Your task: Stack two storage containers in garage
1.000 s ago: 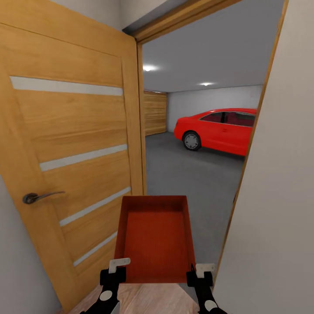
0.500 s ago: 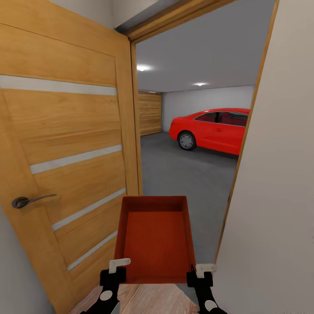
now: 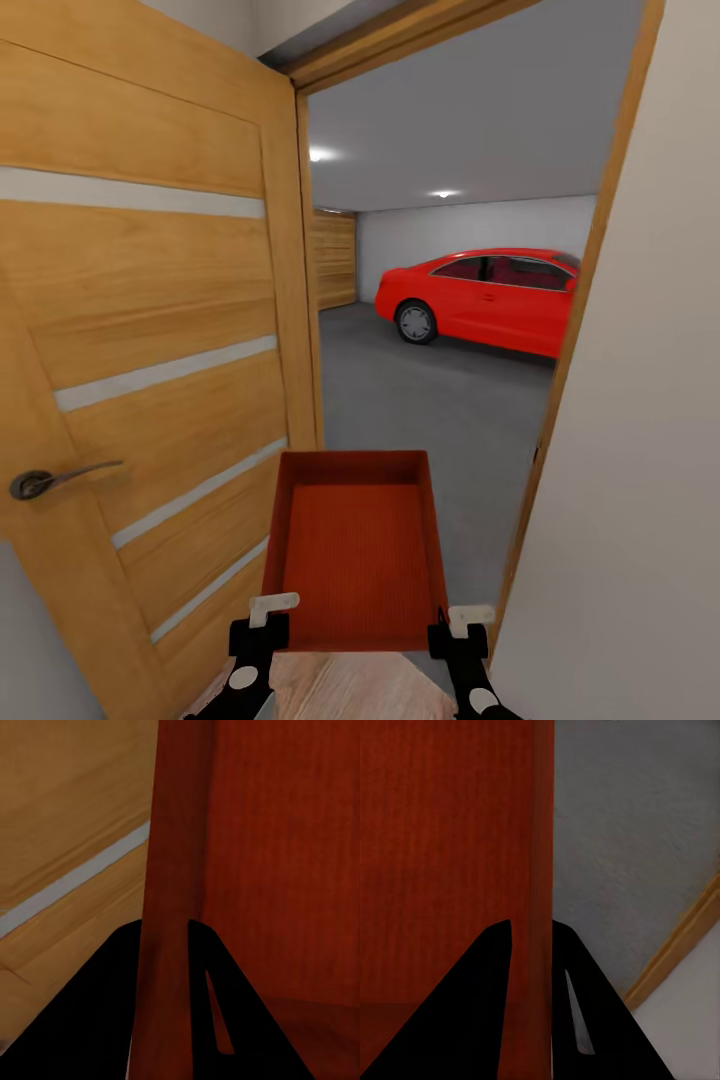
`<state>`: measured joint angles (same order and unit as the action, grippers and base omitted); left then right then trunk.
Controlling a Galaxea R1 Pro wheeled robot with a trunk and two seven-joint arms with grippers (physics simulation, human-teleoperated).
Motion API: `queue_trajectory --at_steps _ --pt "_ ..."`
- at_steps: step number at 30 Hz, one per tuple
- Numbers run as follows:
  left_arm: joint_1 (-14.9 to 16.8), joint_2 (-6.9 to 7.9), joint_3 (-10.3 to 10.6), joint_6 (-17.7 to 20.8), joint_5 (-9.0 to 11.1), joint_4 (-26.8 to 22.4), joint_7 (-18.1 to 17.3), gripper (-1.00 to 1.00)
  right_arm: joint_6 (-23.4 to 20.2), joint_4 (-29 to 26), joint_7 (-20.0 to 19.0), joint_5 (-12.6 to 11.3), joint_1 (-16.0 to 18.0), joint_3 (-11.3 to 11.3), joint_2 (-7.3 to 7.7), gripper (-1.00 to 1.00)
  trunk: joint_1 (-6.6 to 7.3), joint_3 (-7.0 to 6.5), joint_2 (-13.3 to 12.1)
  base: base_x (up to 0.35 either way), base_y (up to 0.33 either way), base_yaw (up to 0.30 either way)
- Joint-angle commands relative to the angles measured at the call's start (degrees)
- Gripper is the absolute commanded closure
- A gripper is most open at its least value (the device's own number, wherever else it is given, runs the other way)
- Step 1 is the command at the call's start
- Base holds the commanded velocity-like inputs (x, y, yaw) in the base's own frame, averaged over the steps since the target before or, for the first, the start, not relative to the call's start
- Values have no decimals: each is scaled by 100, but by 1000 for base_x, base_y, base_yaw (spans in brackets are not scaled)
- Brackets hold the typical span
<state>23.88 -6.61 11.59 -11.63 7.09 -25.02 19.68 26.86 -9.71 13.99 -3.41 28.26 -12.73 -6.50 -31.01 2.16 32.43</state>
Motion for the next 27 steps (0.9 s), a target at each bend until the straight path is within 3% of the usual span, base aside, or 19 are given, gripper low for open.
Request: queue_trajectory --at_steps 1,7,27 --pt "3 2 54 403 111 19 -121 100 496 -5 131 -81 13 52 -1 100 -3 11 10 114 294 -1" --pt "3 2 54 406 109 22 -122 100 496 -5 131 -81 13 52 -1 100 -3 11 10 132 295 -115" --pt "3 2 54 399 100 18 -122 100 496 -5 131 -81 13 52 -1 100 -3 11 10 161 281 -276"
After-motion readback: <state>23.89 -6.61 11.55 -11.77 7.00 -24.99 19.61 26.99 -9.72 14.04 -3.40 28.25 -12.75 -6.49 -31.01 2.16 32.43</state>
